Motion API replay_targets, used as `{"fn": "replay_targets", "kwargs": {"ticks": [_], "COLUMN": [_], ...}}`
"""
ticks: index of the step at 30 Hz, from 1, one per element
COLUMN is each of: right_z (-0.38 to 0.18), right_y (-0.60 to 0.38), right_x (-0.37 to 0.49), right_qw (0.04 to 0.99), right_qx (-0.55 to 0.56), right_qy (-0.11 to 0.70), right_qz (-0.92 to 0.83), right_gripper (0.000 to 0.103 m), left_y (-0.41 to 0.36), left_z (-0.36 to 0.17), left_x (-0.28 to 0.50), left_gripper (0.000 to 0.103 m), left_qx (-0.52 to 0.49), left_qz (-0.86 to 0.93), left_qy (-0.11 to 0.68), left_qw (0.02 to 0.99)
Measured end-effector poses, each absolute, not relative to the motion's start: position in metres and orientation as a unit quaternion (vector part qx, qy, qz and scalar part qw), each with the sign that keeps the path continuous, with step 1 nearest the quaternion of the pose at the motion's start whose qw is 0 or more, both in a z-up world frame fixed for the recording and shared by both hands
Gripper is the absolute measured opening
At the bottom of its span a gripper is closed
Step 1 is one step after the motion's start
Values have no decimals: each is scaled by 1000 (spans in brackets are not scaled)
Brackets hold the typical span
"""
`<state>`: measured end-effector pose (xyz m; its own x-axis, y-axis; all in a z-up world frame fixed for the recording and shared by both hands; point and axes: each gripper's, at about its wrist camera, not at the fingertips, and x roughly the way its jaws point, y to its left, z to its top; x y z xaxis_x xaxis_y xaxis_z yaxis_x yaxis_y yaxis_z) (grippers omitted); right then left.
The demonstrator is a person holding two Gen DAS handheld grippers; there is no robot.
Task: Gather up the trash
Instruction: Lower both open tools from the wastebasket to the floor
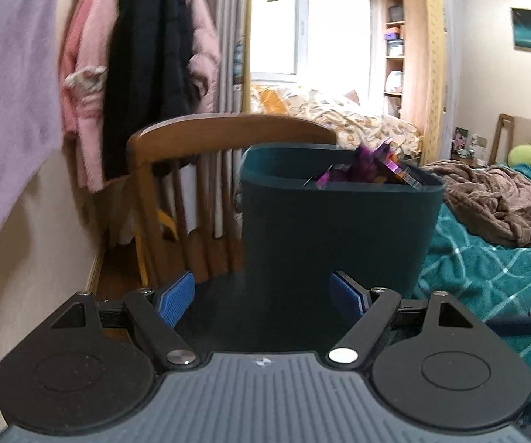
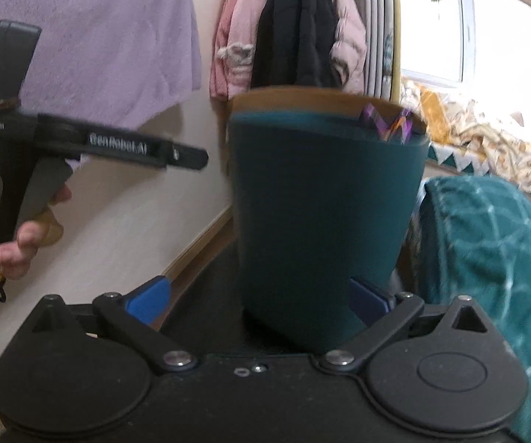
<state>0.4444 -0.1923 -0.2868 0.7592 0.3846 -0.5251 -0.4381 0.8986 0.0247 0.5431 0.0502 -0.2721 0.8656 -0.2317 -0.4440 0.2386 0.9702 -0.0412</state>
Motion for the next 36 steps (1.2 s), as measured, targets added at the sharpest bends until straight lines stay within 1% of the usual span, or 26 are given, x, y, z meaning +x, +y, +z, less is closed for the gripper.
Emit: {"fn": "replay_targets", "kwargs": {"ticks": [5,10,12,14,15,23,27,30,36], "right_z": [-336,-398,-418,-437,-448,-523,-588,-640,-726], "right_y": [-177,-168,-165,-163,-161,-150,-142,-137,-131], "right_x": [428,419,416,416,417,447,463,473,475], "right_qw": [930,917,915,911,910,873,846,822,781], "right_qx": [-33,11,26,39,43,53,31,24,32], "right_qy": [298,348,360,375,382,457,508,548,607], "right_qz": [215,193,179,166,157,162,159,155,147], "right_gripper": [103,103,103,103,103,103,103,103,101], "left_y": [90,135,150,162,167,186,186,186,175], "left_z": [-322,-382,-406,-432,-446,-556,-622,-661,-730], "left_x": [532,515,508,505,506,529,547,563,616], "left_gripper": [80,82,86,98,98,99,99,99,99], "left_qx": [-39,-50,-42,-42,-44,-57,-70,-74,-42], "left_qz": [-88,15,38,41,45,75,88,88,49], "left_qy": [254,268,275,297,310,386,433,460,510], "left_qw": [962,962,960,953,949,918,894,880,858]}}
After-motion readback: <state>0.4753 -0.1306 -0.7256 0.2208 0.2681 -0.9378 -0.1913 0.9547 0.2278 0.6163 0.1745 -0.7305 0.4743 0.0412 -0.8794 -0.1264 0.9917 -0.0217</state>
